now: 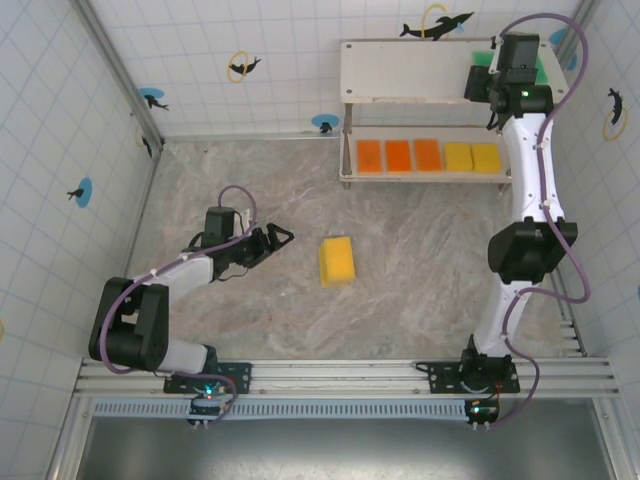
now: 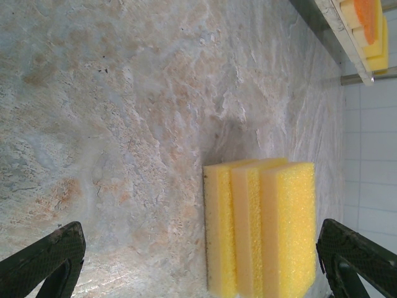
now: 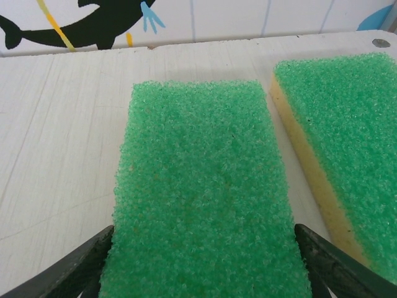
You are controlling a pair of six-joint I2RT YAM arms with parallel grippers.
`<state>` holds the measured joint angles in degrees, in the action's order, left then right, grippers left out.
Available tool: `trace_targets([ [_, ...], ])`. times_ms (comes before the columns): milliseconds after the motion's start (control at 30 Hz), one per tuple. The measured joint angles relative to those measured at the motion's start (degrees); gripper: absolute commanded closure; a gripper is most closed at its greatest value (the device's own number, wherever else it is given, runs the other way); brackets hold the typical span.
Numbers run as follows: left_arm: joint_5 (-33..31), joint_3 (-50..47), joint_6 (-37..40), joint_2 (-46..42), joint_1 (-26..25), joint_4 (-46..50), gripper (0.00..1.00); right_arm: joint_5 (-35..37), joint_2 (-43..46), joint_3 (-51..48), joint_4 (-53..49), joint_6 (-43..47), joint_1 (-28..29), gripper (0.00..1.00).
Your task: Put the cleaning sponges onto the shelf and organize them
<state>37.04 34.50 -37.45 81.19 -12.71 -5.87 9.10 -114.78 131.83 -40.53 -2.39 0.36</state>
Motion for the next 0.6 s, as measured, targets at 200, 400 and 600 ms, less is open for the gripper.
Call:
trace_targets([
  [200,0.0,0.0,0.0,0.0,0.0,0.0,0.02,0.0,0.3,-0.5,0.5,0.1,0.0,0.25],
  [400,0.0,-0.1,0.0,0.0,0.0,0.0,0.03,0.0,0.3,-0.5,0.5,1.3,0.0,0.25],
  [600,0.0,-0.2,0.0,0.0,0.0,0.0,0.02,0.1,1.0,-1.2,0.5,3.4,0.0,0.24],
])
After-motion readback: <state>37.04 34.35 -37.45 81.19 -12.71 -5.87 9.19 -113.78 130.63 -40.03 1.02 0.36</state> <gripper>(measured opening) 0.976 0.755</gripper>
